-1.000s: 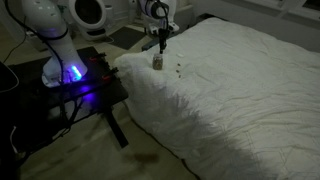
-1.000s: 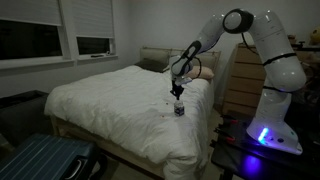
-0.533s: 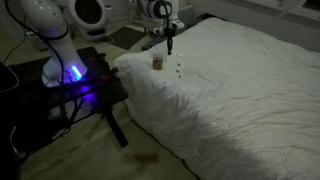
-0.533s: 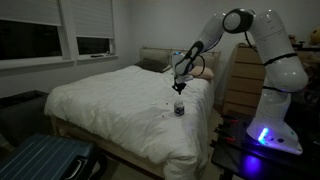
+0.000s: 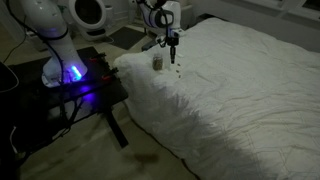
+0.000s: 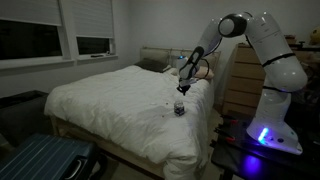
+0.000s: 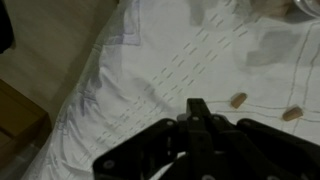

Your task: Put the objects on the bed in the jar

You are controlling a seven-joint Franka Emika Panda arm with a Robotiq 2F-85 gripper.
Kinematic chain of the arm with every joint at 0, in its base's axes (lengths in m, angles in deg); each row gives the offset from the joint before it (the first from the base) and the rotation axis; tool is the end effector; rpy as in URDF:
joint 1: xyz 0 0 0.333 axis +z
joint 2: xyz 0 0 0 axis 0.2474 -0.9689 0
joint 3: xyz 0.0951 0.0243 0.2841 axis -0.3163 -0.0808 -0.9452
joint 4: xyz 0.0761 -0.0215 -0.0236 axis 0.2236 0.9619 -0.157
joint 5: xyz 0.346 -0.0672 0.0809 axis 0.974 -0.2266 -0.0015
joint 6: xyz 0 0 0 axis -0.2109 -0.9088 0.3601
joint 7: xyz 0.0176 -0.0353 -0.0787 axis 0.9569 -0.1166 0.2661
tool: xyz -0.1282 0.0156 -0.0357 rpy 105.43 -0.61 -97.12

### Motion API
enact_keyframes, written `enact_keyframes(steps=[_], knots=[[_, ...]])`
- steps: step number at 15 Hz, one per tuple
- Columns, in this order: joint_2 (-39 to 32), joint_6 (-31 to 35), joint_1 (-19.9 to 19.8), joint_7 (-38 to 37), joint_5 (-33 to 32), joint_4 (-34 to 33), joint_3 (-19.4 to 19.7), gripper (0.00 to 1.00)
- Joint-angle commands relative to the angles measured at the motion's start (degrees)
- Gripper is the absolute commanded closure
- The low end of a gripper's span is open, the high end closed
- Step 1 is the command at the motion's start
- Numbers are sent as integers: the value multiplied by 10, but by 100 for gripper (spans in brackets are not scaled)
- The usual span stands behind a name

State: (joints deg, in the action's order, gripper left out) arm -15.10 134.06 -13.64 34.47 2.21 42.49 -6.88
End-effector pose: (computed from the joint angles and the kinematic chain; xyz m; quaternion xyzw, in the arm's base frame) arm 0.5433 -0.2094 0.1626 0.9197 -0.3632 0.0376 0.1444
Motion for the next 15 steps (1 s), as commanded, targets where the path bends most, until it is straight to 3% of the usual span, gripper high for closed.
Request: enact_keyframes(steps=[1,4,11,15], knots=[[-45,45,-6,6,-4,-16,15,76],[-74,66,-12,36,-1,-41,28,51],[-127,53,-60,146,14,-140,5,1],[-160,44,-86,175,35,-186,-31,0]])
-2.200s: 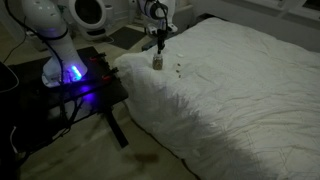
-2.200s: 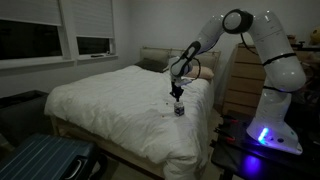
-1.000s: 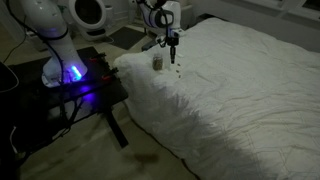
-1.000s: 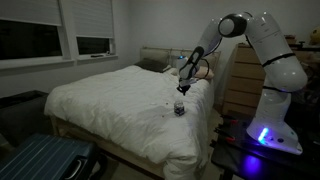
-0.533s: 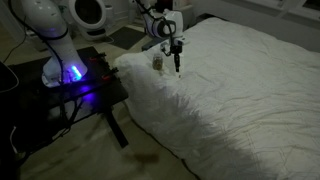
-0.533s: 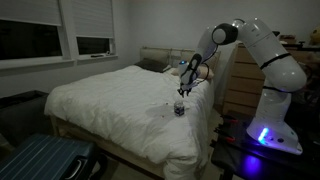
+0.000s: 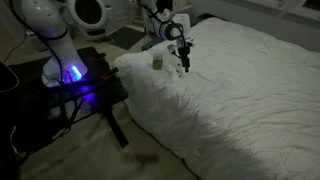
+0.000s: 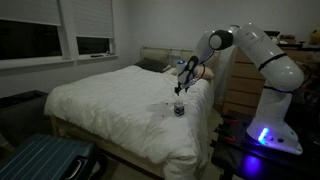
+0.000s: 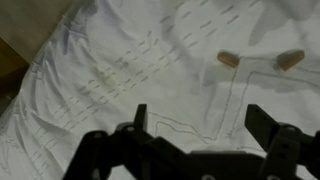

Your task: Put the objects on the bed in the jar

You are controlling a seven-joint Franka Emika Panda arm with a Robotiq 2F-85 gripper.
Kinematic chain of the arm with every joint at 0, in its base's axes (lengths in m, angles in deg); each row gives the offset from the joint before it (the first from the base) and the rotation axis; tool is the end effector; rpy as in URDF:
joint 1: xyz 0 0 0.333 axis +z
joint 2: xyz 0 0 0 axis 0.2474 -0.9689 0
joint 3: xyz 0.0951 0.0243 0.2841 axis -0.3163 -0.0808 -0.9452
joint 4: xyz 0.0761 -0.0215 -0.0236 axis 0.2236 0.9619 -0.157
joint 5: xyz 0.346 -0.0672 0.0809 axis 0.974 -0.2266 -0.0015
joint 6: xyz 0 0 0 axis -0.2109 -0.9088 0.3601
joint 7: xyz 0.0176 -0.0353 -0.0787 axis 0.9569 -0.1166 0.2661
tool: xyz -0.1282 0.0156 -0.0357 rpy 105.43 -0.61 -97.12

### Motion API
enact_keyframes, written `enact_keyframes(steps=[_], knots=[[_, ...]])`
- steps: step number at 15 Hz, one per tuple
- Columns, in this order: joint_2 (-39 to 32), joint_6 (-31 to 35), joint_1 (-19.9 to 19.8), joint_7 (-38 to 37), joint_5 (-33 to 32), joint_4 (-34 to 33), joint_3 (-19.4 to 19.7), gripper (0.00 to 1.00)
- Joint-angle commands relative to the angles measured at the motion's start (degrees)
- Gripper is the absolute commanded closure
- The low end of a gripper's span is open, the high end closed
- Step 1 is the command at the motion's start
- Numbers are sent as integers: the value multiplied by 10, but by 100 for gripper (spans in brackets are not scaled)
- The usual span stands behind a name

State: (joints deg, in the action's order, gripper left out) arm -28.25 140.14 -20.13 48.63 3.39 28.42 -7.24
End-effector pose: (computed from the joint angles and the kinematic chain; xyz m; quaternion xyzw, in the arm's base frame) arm 0.5818 -0.2778 0.1259 0.9449 -0.2687 0.0751 0.1710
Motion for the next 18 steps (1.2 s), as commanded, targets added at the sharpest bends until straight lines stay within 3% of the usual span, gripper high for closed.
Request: enact_keyframes(steps=[1,9,11,13,18], knots=[[-37,-20,-25,40,30,-57,-36,0],[-92,-68,-27,51,64,-128,-81,0],[-99,-81,-29,52,69,-137,-88,11],[-105,-89,-30,52,73,-142,-91,12],[-109,-98,-38,51,84,-137,-93,8]])
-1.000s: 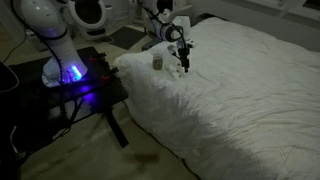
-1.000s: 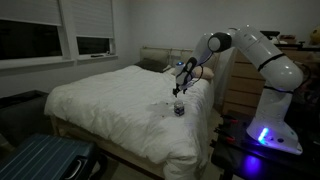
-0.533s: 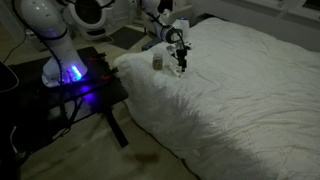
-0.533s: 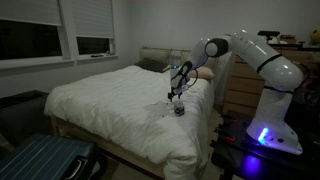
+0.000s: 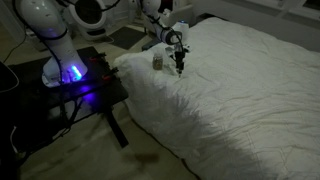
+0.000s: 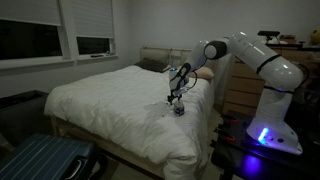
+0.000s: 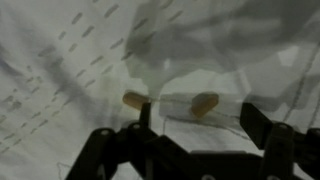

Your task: Put the objects on the bed in the jar

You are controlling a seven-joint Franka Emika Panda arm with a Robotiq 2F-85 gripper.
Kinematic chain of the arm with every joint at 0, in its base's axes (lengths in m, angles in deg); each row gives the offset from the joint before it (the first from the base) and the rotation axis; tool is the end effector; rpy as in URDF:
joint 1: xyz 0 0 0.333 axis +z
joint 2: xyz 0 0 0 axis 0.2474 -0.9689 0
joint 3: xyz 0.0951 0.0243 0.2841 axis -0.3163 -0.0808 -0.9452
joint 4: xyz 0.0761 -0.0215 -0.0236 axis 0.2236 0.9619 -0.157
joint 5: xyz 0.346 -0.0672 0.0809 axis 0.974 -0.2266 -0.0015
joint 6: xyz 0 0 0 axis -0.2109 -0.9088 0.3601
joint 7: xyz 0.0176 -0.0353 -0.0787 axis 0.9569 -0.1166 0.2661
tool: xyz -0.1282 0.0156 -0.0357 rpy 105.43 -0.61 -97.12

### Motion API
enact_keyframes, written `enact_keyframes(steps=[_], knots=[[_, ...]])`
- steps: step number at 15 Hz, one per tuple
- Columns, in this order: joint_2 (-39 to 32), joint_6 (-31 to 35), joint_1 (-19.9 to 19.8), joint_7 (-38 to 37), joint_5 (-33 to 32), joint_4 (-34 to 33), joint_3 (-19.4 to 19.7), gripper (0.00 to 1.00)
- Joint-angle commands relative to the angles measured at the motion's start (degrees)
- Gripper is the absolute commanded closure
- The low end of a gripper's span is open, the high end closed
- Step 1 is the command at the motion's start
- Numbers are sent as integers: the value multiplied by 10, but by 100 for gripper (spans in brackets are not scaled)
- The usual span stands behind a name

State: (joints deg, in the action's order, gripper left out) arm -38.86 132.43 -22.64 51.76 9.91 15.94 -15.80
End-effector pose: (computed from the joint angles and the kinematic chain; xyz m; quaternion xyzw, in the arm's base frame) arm 0.6178 -0.2244 0.0538 0.9600 -0.2584 0.0231 0.1050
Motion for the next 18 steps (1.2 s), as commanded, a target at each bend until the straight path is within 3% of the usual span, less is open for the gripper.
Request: enact_keyframes(steps=[1,2,3,4,7,13,18], knots=[[-4,-21,-15,21,21,-12,-8,9],[-4,-23,-17,20,23,-12,-8,11],[-5,-23,-18,20,25,-12,-8,23],[-5,-24,-20,20,26,-13,-8,26],[-5,-27,-22,19,30,-14,-8,55],[-3,-29,-20,16,29,-17,-7,99],[0,-29,-17,13,28,-16,-5,99]])
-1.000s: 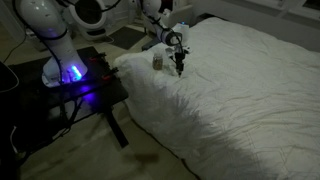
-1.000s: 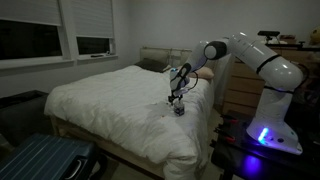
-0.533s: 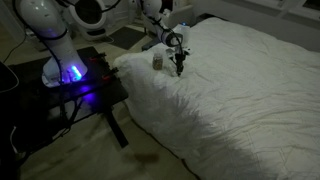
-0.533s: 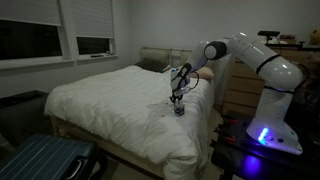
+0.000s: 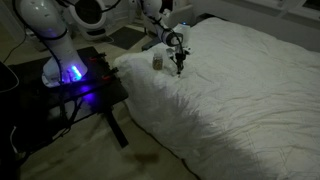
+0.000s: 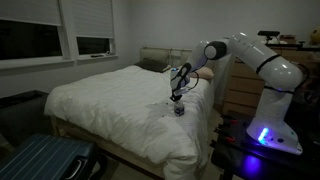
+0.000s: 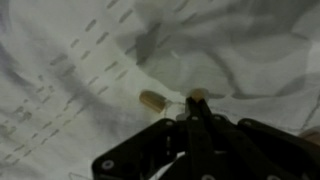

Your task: Put the objects on the bed in the jar

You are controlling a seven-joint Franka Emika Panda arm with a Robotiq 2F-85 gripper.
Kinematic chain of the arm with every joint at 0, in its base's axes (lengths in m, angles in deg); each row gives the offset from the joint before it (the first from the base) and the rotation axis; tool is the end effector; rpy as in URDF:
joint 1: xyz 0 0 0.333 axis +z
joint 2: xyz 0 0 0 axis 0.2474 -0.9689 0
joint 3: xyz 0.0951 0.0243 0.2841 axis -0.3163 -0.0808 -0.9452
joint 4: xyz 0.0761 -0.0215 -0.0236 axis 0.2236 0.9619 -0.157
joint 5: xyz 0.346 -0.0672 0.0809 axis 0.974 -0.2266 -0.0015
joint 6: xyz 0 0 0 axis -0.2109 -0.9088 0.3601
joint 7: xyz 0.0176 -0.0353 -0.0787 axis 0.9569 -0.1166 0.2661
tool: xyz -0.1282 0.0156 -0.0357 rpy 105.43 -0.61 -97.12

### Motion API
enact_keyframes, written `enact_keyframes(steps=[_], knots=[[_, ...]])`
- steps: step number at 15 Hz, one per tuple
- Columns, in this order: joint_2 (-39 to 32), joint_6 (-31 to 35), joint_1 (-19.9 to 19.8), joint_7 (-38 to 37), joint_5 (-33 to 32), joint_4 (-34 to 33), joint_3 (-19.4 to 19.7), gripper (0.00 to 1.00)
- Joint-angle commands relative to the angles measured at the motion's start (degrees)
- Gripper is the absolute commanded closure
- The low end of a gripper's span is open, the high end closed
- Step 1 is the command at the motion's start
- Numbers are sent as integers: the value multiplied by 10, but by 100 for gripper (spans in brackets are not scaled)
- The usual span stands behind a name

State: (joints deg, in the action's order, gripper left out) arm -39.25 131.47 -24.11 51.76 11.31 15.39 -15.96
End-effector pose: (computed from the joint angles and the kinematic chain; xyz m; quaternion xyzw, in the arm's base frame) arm 0.6118 -0.2385 0.0510 0.9548 -0.2802 0.0158 0.0981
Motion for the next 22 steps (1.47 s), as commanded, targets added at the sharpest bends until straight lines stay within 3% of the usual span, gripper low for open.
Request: enact_keyframes(steps=[1,5,11,18,22], knots=[[8,-19,0,12,13,-7,-2,99],[40,-19,11,8,9,16,4,99],[122,-18,66,-21,-6,82,23,99],[220,-124,147,-61,-41,145,28,99],[252,-204,164,-107,-68,155,22,99]])
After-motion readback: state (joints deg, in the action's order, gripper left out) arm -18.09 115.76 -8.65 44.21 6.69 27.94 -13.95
